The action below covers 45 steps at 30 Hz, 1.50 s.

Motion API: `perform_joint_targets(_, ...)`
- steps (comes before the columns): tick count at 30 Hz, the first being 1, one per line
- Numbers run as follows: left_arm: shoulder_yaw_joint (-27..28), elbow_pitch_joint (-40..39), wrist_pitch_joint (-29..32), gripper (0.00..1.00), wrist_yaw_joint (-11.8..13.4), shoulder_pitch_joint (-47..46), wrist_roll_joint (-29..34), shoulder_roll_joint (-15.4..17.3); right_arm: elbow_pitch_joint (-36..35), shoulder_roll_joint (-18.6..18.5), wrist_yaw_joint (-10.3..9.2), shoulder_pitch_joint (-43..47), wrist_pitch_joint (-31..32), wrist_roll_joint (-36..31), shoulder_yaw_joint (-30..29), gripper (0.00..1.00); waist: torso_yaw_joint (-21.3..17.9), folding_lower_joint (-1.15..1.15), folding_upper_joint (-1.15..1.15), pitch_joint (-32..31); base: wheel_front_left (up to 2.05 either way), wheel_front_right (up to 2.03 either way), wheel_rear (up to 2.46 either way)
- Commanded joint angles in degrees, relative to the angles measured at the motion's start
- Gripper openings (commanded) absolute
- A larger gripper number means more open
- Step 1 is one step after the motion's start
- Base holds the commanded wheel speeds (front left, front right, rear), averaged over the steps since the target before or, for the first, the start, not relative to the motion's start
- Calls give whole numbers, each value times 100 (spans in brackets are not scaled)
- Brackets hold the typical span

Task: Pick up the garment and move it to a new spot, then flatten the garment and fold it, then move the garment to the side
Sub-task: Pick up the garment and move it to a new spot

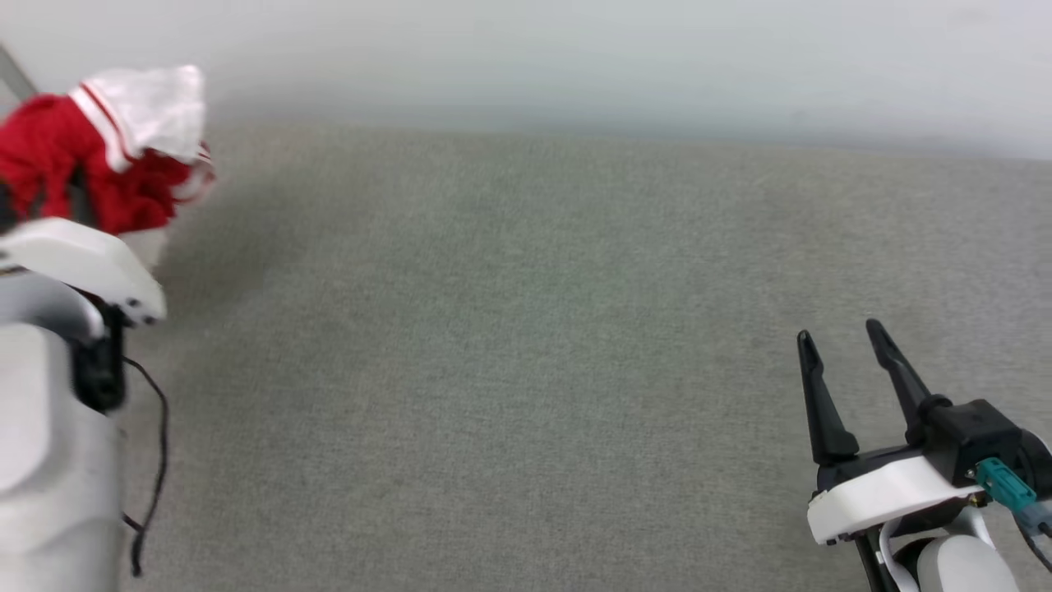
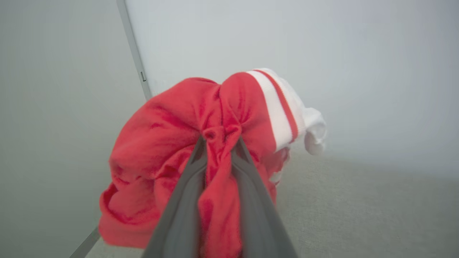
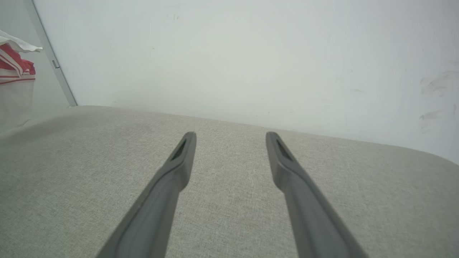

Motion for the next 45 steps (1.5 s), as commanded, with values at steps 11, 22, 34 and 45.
perform_joint_targets(11, -658, -211, -920, 0, -202, 918, -36, -1197, 28, 86, -2, 279, 120, -7, 88, 100, -737, 0, 0, -569, 0, 0, 0)
perform_joint_targets(22, -1635, -51, -1112, 0, -356, 1735, -287, -1940, 44, 90, -3, 293, 108, 166, 217, 100, -1338, 0, 0, -354, 0, 0, 0)
perform_joint_targets(34, -2813, -354, -1249, 100, 24, 2796, -619, -1970, 195, 90, -3, 251, 14, 262, 245, 100, -1343, 0, 0, -307, 0, 0, 0)
perform_joint_targets(45, -2604, -1715, -1588, 100, 399, 2930, -277, -1887, 213, 90, -2, 443, 136, 196, 268, 100, -1124, 0, 0, -762, 0, 0, 0)
